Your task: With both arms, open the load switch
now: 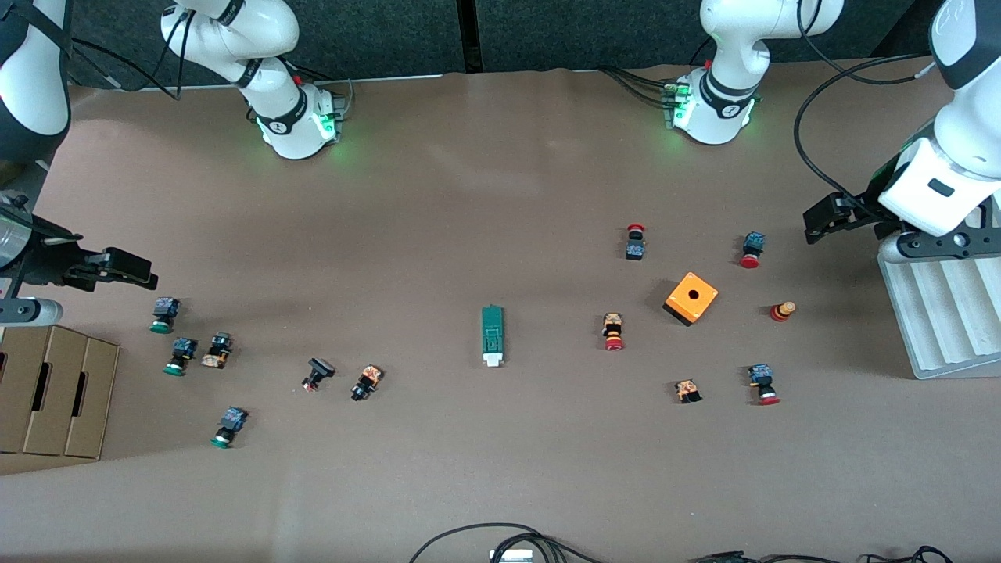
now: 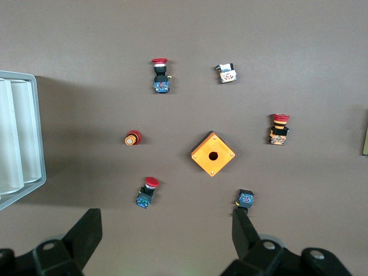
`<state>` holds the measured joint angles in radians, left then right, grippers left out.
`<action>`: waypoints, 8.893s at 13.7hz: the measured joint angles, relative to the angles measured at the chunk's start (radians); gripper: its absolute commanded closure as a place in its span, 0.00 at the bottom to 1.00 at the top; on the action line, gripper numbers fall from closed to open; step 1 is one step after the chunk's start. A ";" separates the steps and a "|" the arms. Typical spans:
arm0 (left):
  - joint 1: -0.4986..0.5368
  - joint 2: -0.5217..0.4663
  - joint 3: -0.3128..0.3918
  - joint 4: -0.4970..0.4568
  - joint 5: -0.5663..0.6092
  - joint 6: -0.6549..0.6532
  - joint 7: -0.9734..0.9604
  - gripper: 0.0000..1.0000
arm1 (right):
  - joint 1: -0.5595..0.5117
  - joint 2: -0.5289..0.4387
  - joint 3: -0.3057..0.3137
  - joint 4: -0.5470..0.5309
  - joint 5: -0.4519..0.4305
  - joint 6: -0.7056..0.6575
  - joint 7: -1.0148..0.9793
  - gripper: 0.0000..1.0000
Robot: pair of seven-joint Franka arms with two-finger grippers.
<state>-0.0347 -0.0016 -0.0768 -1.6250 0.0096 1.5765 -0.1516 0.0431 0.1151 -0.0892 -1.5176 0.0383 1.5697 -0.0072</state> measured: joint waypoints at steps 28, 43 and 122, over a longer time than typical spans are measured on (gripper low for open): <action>-0.250 0.249 -0.252 0.109 -0.007 0.324 -0.634 0.02 | 0.032 0.097 0.010 -0.004 0.000 -0.001 -0.006 0.00; -0.559 0.541 -0.255 0.030 0.673 0.702 -1.266 0.03 | 0.021 0.137 -0.002 -0.004 0.050 0.027 -0.181 0.00; -0.750 0.910 -0.236 -0.065 1.891 0.526 -2.311 0.64 | 0.653 0.709 -0.059 0.146 0.239 0.851 -1.061 0.28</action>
<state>-0.7843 0.9089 -0.3131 -1.6895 1.9009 2.1028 -2.4623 0.6961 0.8242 -0.1481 -1.3712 0.2770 2.4204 -1.0683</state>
